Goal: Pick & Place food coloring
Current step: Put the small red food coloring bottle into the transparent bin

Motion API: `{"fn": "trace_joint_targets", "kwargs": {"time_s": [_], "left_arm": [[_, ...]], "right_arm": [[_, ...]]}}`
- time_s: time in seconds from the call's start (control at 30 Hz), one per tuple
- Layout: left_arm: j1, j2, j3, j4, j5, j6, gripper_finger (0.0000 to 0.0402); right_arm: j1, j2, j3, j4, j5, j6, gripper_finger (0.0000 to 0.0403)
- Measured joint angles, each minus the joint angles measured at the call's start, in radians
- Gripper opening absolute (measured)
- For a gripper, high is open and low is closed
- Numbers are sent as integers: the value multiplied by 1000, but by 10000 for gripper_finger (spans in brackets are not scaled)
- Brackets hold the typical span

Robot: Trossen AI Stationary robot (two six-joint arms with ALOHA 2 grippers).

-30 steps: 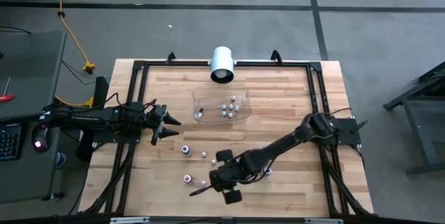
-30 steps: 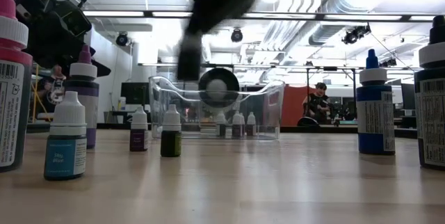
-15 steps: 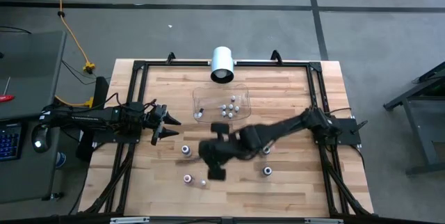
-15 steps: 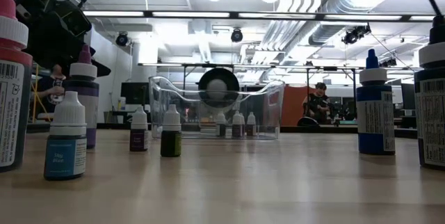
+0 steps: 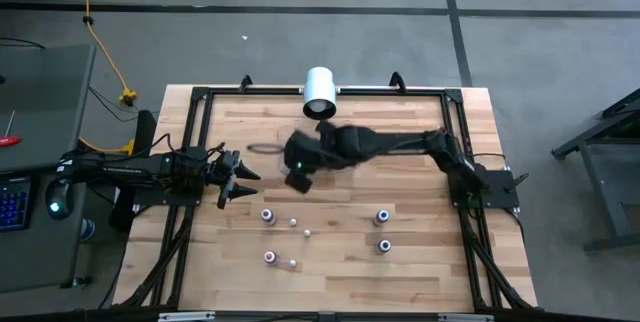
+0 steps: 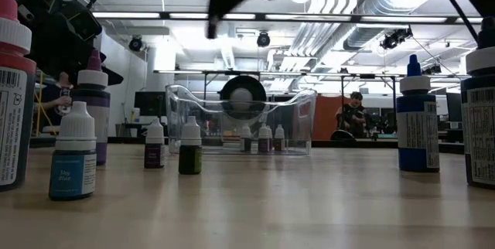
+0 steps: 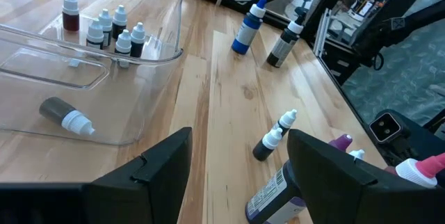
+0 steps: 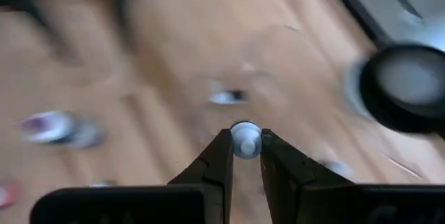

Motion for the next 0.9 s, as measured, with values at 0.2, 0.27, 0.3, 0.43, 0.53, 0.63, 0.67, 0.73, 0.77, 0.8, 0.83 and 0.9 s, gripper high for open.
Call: {"fn": "trace_joint_targets", "kwargs": {"time_s": [0.2, 0.27, 0.3, 0.43, 0.53, 0.63, 0.67, 0.73, 0.77, 0.8, 0.83, 0.9], "left_arm": [[0, 0, 0, 0, 0, 0, 234], [0, 0, 0, 0, 0, 0, 234], [0, 0, 0, 0, 0, 0, 234], [0, 0, 0, 0, 0, 0, 234], [0, 0, 0, 0, 0, 0, 234], [0, 0, 0, 0, 0, 0, 234], [0, 0, 0, 0, 0, 0, 234], [0, 0, 0, 0, 0, 0, 234], [0, 0, 0, 0, 0, 0, 234], [0, 0, 0, 0, 0, 0, 234], [0, 0, 0, 0, 0, 0, 234], [0, 0, 0, 0, 0, 0, 234]], "right_arm": [[-85, -1, -36, -109, 79, 100, 55], [-107, 0, -64, -106, 65, 121, 54], [-117, 0, -86, -92, 50, 124, 52], [-149, 1, -200, 28, 9, 125, 51], [-168, 1, -275, 114, -27, 142, 56], [-187, 0, -353, 179, -59, 170, 56], [-193, 1, -377, 199, -68, 180, 55], [-205, 1, -414, 254, -84, 191, 54], [-211, 1, -427, 270, -90, 197, 53], [-216, 1, -443, 279, -97, 205, 53], [-221, 1, -458, 286, -98, 209, 54], [-233, 1, -485, 307, -104, 219, 57]]}}
